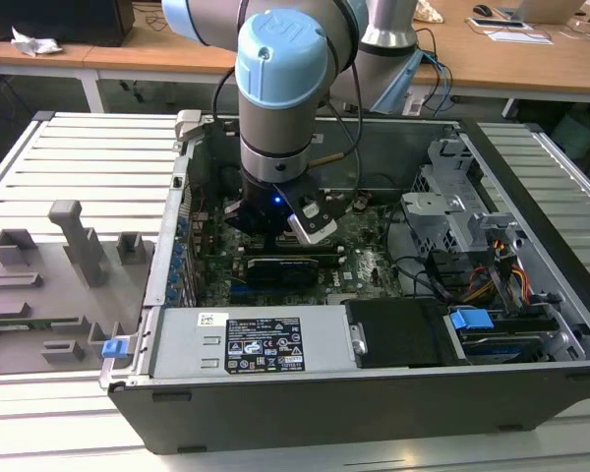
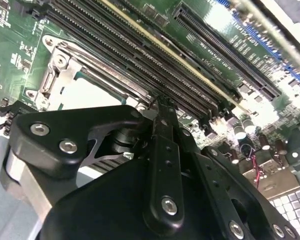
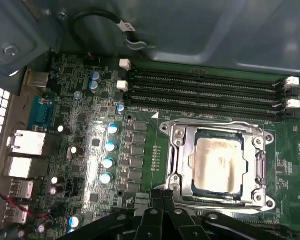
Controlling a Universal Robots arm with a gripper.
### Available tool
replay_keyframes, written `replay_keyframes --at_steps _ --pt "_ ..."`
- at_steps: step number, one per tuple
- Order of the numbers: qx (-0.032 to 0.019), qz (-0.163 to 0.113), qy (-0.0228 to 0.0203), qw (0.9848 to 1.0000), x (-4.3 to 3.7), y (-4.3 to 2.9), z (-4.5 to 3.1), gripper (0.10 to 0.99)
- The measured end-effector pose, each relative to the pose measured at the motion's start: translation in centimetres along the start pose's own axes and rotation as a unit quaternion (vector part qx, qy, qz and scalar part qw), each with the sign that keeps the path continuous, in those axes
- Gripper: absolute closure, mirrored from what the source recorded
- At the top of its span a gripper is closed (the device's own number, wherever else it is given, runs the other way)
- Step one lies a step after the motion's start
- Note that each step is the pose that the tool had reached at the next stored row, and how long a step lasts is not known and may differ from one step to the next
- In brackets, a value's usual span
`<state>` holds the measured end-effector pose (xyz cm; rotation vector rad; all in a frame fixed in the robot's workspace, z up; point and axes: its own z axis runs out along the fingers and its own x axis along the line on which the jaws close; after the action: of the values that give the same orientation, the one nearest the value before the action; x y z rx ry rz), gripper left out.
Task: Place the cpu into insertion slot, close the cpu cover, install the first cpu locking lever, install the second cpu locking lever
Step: 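Install the second cpu locking lever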
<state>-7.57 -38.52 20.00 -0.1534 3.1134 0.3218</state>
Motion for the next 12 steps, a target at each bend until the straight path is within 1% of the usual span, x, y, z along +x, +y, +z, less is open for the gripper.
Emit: replay_keyframes --at_steps 1,3,5,8,12 --pt "-0.0023 0.000 -0.0002 1.0000 0.00 0.01 0.05 0.980" --pt "-0.0054 -0.001 -0.0002 1.0000 0.10 0.05 0.16 0.980" --pt "-0.0057 -0.002 0.0000 1.0000 0.26 0.06 0.15 0.980" --pt "-0.0058 -0.002 -0.0001 1.0000 0.26 0.19 -0.30 0.980" --pt "-0.0057 -0.002 -0.0001 1.0000 0.25 0.41 -1.34 0.980"
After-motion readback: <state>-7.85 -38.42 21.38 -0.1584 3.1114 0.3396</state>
